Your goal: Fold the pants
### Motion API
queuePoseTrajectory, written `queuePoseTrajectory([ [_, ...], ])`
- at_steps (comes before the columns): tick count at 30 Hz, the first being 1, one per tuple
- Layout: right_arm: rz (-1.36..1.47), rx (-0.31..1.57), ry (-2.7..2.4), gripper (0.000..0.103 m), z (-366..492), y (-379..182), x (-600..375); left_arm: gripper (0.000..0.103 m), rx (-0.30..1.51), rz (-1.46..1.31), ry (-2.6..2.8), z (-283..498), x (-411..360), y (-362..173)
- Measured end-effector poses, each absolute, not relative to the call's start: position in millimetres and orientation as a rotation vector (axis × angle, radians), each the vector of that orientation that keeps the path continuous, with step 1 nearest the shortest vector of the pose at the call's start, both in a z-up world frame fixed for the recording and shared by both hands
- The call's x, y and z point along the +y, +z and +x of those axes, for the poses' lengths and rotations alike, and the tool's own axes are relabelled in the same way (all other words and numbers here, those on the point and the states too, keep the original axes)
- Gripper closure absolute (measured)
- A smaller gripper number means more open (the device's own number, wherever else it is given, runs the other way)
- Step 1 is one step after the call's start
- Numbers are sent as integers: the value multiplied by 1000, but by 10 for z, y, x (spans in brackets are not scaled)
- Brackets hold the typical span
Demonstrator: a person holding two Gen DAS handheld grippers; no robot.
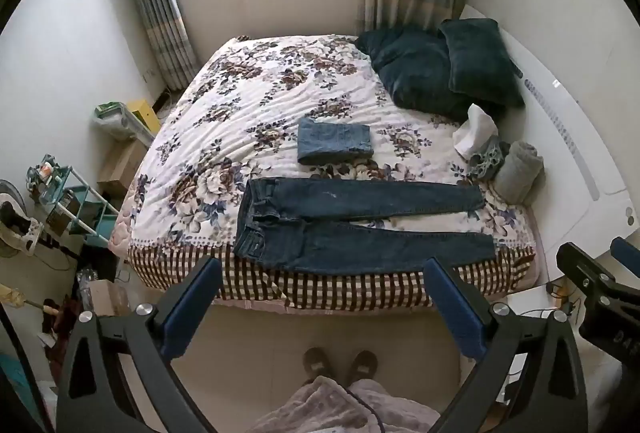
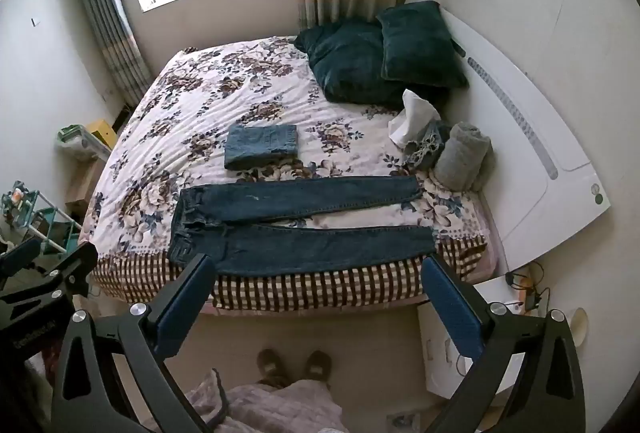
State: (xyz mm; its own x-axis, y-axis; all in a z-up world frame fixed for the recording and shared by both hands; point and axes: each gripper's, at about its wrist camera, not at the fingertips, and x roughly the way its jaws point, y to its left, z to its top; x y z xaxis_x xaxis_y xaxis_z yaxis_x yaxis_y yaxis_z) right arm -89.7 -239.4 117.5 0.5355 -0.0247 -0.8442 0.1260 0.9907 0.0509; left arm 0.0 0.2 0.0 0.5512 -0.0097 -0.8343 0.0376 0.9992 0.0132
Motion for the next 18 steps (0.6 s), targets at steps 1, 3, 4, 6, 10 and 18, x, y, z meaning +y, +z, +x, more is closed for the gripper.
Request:
queuePoseTrajectory([
  [1, 93, 1009, -98, 0, -895, 1178, -2385, 0, 985, 32, -27, 0, 1, 0],
  [3, 87, 1005, -100, 0, -896, 1193, -2368, 0, 982, 29, -29, 0, 3, 0],
  [4, 112, 1005, -87, 0, -904, 1196, -2400, 0, 982, 30, -28, 2, 3, -1],
  [6, 110, 1004, -85, 0, -903, 1204, -2395, 0, 980, 31, -29, 9, 2, -3],
  [10, 115, 1000, -81, 0, -916, 1251, -2416, 0, 978, 30, -28, 22, 14, -3],
  [18, 110, 996, -79, 0, -914, 1294, -2400, 0, 963, 32, -25, -8, 2, 3],
])
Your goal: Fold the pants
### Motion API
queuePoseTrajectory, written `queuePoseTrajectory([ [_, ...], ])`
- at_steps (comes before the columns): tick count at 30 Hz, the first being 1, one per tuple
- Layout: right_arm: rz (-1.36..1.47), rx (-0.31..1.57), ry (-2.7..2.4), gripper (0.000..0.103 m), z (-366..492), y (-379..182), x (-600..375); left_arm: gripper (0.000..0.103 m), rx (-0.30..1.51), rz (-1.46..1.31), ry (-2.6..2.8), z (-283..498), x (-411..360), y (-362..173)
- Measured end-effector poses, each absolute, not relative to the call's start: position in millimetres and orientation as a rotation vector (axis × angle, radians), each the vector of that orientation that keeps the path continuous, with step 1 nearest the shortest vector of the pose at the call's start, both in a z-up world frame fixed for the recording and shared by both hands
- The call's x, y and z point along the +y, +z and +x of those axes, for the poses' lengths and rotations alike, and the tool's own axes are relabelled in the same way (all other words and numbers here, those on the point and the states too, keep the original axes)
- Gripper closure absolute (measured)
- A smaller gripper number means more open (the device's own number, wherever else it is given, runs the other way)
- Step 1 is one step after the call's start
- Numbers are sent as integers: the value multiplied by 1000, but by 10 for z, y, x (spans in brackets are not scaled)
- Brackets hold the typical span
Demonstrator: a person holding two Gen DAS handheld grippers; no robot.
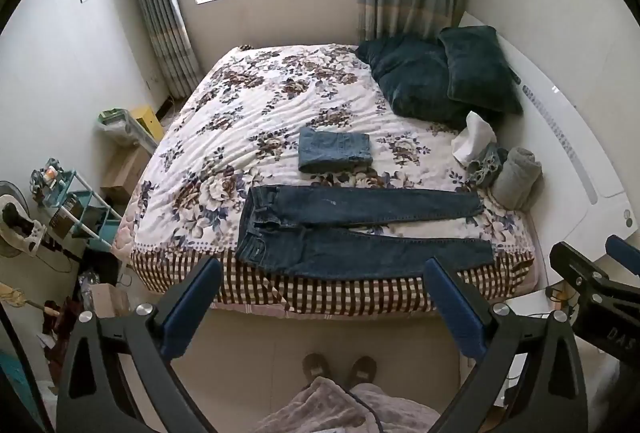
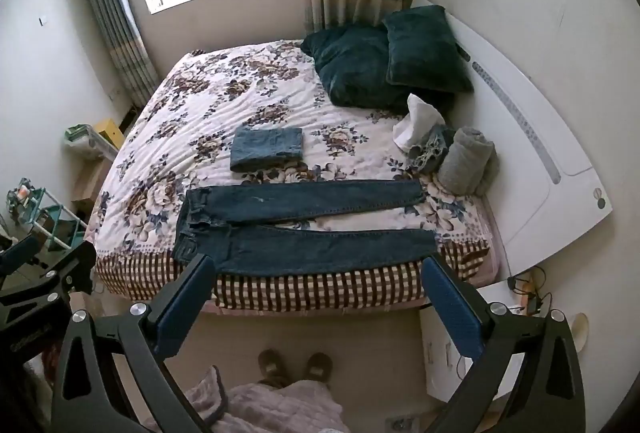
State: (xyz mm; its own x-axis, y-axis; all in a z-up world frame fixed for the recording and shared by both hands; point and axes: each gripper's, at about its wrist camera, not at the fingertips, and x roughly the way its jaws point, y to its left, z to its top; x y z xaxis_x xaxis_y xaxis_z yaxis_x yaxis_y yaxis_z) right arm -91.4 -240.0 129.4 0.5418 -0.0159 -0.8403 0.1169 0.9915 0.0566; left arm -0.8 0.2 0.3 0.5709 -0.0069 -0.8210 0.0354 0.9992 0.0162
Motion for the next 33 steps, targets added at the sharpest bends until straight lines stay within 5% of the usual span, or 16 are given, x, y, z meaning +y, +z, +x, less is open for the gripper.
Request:
queuePoseTrajectory([
  [33, 122, 980, -59, 0, -877, 1459, -2376, 0, 941, 44, -21, 147, -64, 225],
])
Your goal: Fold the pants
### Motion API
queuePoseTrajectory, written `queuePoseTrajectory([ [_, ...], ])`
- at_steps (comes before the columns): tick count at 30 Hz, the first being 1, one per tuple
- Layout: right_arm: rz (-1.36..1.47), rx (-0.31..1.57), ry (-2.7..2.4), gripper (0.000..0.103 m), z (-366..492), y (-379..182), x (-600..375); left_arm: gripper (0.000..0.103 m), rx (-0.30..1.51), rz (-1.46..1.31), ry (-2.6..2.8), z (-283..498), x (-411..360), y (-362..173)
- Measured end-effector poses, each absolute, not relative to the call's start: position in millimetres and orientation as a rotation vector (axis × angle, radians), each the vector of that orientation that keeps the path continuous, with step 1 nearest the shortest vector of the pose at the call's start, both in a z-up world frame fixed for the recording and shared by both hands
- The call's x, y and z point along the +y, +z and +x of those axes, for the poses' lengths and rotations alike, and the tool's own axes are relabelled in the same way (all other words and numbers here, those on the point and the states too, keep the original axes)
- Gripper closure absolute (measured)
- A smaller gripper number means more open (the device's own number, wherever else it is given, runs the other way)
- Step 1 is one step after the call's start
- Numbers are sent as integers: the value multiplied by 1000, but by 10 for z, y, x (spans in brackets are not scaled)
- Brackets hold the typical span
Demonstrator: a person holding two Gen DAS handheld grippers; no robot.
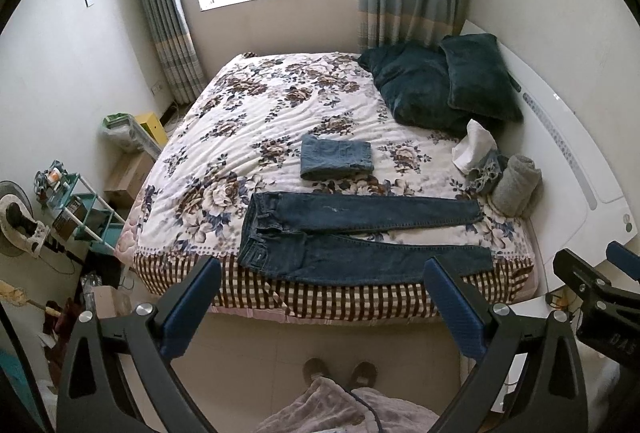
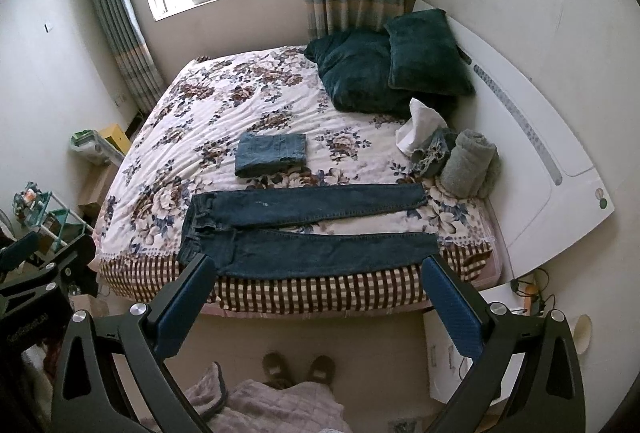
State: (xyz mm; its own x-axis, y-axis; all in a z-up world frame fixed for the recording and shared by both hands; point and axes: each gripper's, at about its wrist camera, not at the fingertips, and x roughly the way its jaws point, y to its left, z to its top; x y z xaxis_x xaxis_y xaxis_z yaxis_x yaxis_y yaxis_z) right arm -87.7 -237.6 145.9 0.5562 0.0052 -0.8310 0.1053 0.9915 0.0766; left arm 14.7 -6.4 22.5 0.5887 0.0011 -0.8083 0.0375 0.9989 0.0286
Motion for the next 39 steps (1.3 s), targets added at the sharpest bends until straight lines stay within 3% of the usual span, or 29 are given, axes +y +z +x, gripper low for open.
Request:
queuePoseTrajectory([
  [39, 140, 990, -36, 0, -865, 1470, -2284, 0, 950, 22, -13, 253, -146, 479],
])
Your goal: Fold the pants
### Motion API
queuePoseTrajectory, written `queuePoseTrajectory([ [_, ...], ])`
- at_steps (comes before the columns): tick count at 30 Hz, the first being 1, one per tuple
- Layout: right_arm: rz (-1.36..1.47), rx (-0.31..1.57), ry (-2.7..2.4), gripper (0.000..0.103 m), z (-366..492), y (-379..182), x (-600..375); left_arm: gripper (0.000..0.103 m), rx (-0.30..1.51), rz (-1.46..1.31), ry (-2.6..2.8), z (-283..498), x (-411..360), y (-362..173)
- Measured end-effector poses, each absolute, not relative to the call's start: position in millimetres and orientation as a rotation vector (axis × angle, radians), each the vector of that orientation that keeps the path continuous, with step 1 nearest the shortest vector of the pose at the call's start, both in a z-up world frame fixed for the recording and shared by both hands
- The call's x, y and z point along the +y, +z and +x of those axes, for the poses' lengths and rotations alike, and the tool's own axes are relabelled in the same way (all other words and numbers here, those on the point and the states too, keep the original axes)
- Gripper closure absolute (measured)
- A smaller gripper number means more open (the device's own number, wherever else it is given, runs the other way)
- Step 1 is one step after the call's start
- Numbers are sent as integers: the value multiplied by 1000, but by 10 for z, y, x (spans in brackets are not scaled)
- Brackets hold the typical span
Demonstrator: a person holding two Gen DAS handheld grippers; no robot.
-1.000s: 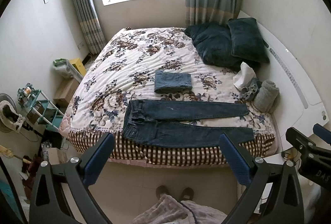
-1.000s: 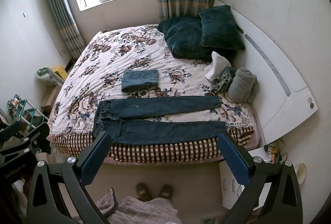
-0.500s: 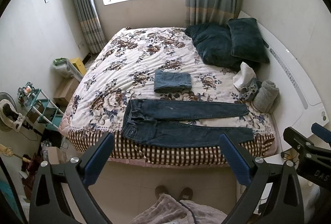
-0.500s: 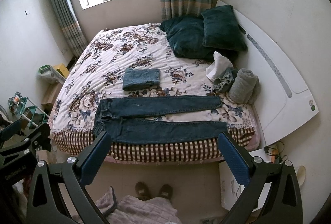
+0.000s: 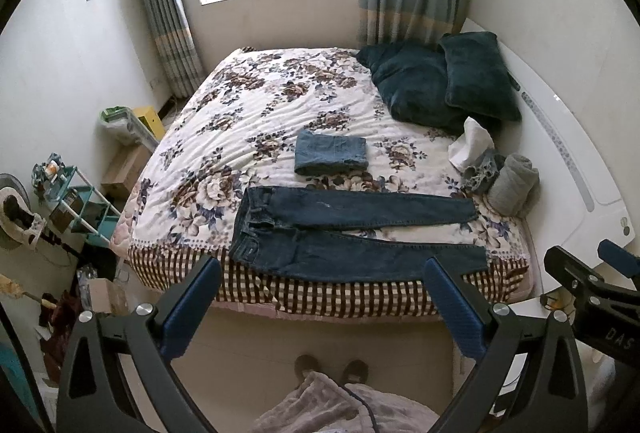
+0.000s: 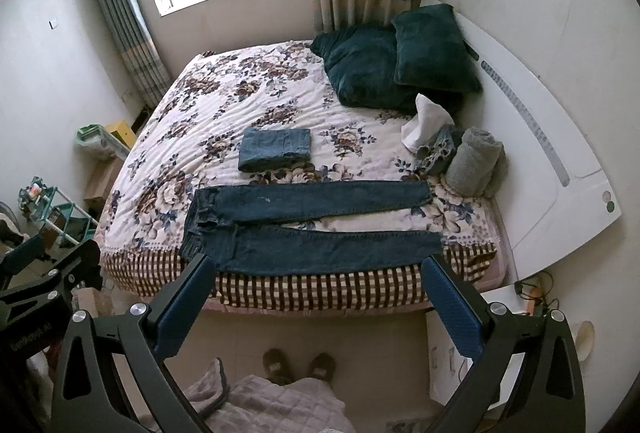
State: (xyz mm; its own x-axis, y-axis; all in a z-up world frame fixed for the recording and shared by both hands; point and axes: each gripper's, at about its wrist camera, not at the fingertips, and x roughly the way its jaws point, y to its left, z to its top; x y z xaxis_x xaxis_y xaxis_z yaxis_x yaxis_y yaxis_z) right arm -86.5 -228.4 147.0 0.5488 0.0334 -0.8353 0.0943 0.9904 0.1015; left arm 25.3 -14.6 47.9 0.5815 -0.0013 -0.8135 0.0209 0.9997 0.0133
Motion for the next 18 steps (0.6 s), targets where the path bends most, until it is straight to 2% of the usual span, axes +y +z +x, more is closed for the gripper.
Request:
queuePoseTrajectory([
  [9, 150, 999, -43, 0, -689, 1149, -2334, 0, 934, 6, 49, 507, -160, 122],
  [18, 170, 1029, -119, 0, 271, 351, -2544, 0, 980, 60, 115, 1404, -129, -658],
])
